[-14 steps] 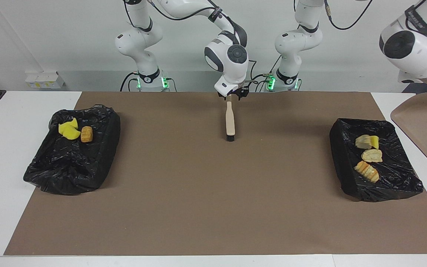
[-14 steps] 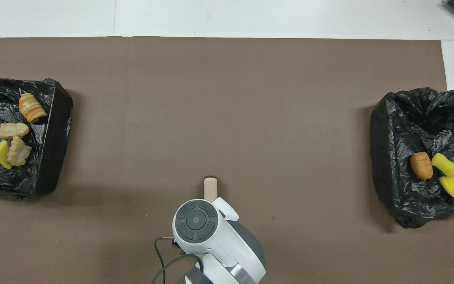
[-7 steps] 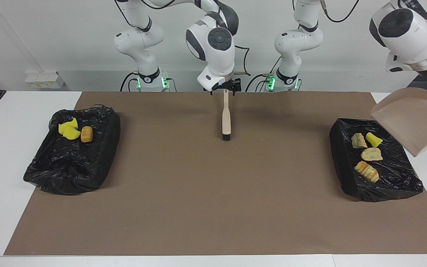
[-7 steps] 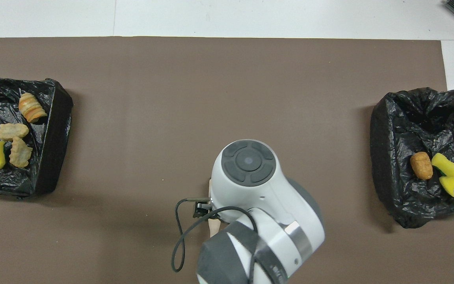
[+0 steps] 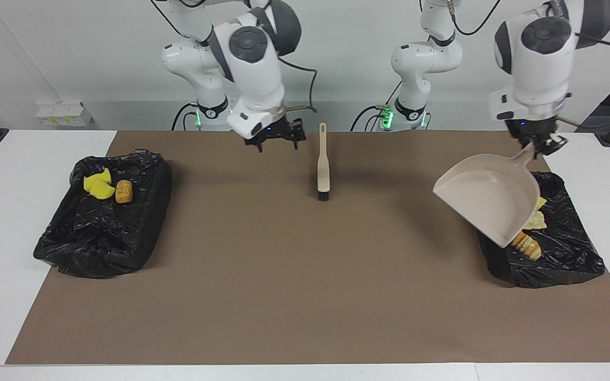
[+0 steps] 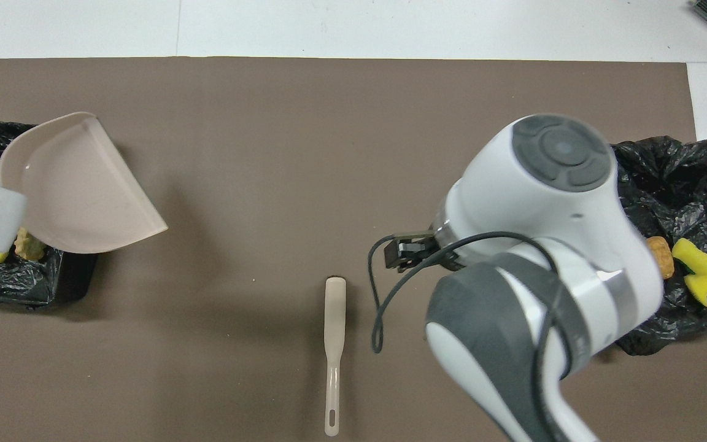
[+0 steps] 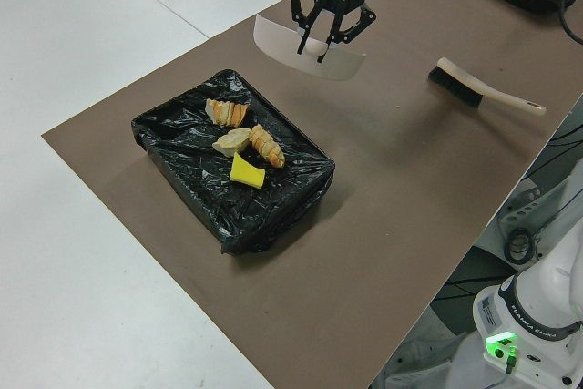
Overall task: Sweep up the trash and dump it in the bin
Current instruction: 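Lay the brush on the table with the right gripper and withdraw, then bring the empty dustpan to the table center with the left gripper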
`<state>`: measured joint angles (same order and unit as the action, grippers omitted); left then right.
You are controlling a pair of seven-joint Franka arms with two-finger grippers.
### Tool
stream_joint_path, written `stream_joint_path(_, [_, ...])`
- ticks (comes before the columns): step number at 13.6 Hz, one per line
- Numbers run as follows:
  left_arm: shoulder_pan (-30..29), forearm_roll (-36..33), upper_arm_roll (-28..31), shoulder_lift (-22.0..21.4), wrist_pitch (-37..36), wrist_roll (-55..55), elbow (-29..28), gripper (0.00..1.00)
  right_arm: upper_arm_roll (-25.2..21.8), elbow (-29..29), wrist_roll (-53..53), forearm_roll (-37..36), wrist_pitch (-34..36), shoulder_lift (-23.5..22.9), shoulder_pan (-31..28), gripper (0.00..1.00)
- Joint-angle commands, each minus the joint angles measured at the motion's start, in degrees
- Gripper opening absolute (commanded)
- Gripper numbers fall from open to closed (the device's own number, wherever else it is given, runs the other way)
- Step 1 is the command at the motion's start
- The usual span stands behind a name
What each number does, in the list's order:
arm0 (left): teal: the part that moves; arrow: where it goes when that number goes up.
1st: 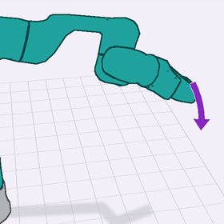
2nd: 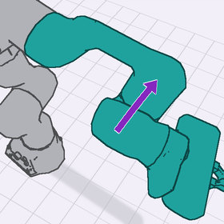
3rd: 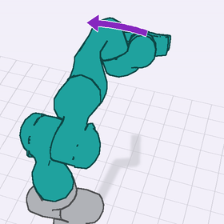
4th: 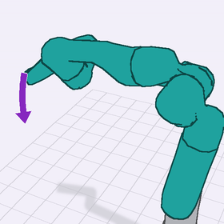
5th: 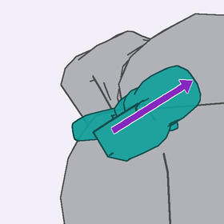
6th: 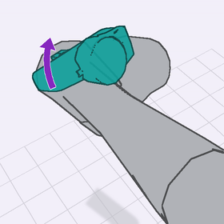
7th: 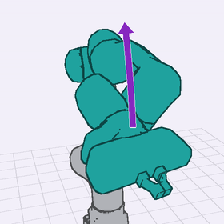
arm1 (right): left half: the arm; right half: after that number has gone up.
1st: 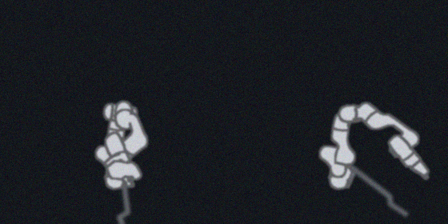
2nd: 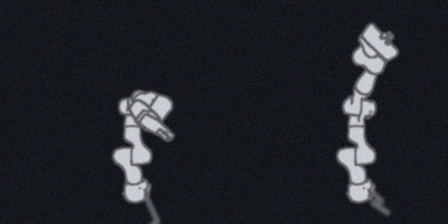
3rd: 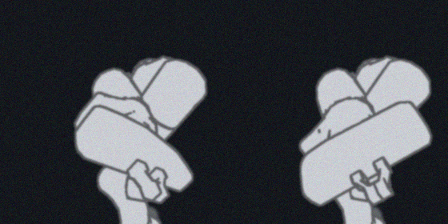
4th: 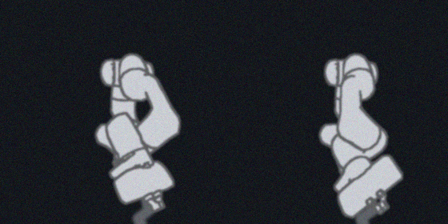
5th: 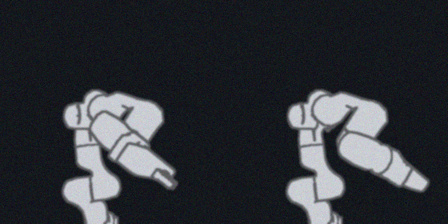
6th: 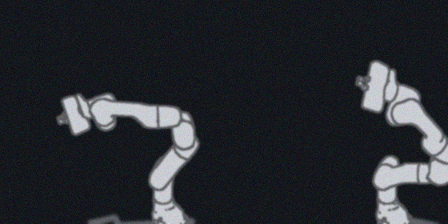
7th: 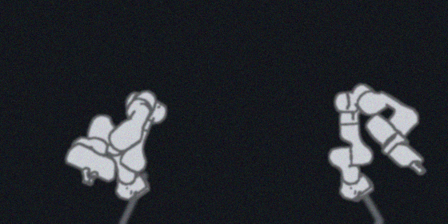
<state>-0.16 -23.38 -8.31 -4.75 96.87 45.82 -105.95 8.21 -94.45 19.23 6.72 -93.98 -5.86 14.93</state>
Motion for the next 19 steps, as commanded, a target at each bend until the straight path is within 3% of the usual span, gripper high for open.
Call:
stream_joint_path(1, [6.55,6.39,0.93,1.75,1.3,-14.92,-0.84,0.0,0.58,2.25,-8.74,-5.56,1.34,0.76,-5.59,1.0])
stream_joint_path(4, [12.45,11.06,0.93,4.83,8.4,-31.98,-0.67,0.0,0.49,4.27,-12.8,-9.0,1.43,1.11,-11.74,1.0])
stream_joint_path(6, [13.86,13.79,0.93,5.27,10.88,-37.01,0.03,0.0,0.57,4.28,-14.91,-9.54,1.69,2.42,-15.87,1.0])
stream_joint_path(9, [19.83,14.42,0.93,12.54,12.29,-50.86,4.85,0.0,0.58,3.93,-18.0,-8.48,2.92,4.27,-21.15,1.0])
stream_joint_path(15, [27.32,14.59,1.02,28.72,18.52,-75.77,17.86,0.0,-0.39,3.22,-16.34,-6.55,6.87,6.11,-24.51,1.0])
stream_joint_path(19, [28.37,14.16,1.1,32.77,21.6,-79.99,19.81,0.0,-0.39,3.22,-14.83,-6.37,6.62,6.56,-24.07,1.0])
